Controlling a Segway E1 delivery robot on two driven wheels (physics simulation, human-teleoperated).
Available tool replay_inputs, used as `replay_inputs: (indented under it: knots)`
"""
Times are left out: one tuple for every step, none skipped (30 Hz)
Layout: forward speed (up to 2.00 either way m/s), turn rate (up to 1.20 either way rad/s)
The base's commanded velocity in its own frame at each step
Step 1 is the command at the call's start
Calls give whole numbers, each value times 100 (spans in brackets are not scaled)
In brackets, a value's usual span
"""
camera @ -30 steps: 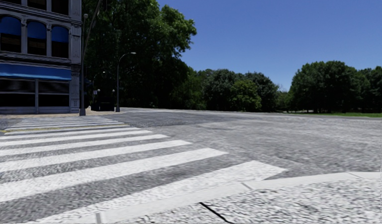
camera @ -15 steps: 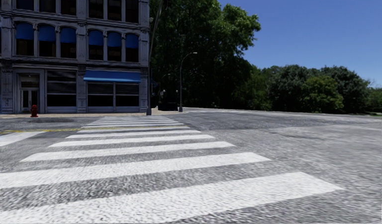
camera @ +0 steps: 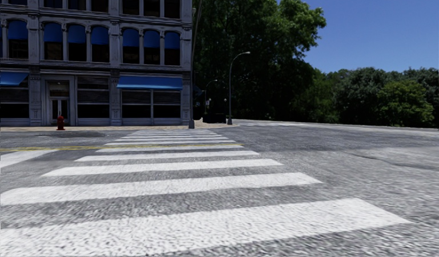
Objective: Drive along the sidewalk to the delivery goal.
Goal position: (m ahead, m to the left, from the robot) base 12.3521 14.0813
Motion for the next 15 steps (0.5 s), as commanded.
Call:
replay_inputs:
  knots:
    - [200,24]
    - [200,24]
    - [200,9]
    - [200,0]
    - [200,0]
    - [200,0]
    - [200,0]
    - [200,0]
    - [200,0]
    - [200,0]
    - [200,0]
    - [200,0]
    - [200,0]
    - [200,0]
    - [200,0]
